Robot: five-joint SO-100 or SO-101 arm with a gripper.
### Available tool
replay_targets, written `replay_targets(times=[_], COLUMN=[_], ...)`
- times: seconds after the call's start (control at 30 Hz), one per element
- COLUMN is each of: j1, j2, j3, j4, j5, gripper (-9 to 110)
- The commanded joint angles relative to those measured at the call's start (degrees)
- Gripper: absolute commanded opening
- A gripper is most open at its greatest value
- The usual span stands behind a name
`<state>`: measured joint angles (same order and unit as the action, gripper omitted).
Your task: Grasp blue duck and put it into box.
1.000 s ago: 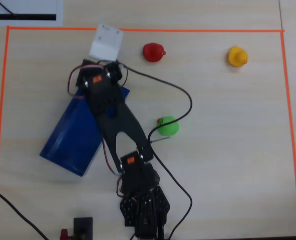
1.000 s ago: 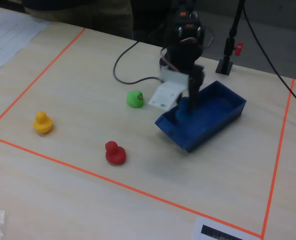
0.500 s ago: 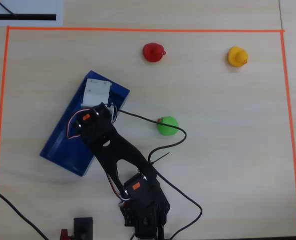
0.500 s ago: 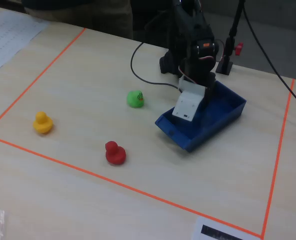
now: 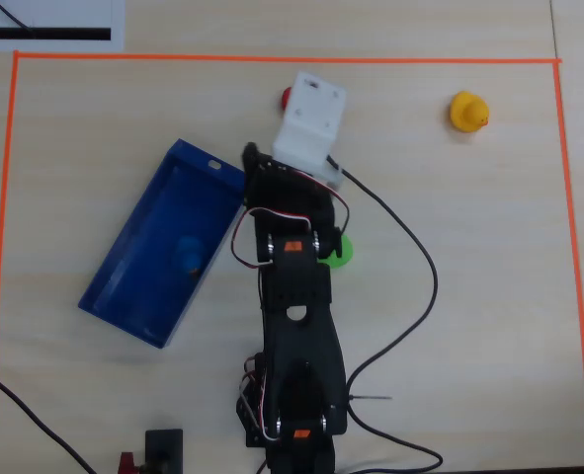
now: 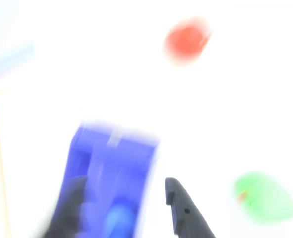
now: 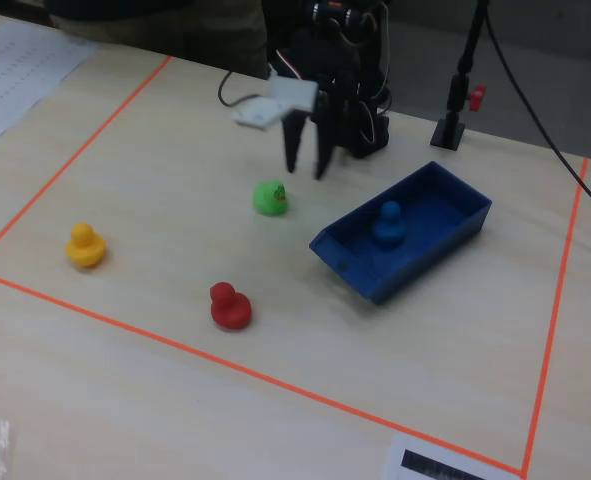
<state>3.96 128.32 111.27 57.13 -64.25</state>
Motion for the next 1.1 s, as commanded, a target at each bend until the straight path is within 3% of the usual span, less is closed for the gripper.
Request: replay_targets(times=[0.0,0.17,0.3,0.63,0.97,1.07], j1=[6.7,6.0,3.0,-2.9,-4.6,-2.3], j2=[10.6,28.6,43.8,61.0,61.4,61.4], j3=[18.5,44.6,57.7,66.9,67.0,67.0], j4=[-15.6,-26.9,-27.9,-5.9,17.8,17.9], j5=[-3.1,-2.2,1.7,2.8,-9.1,-8.8], gripper=[0,0,0,0,0,0])
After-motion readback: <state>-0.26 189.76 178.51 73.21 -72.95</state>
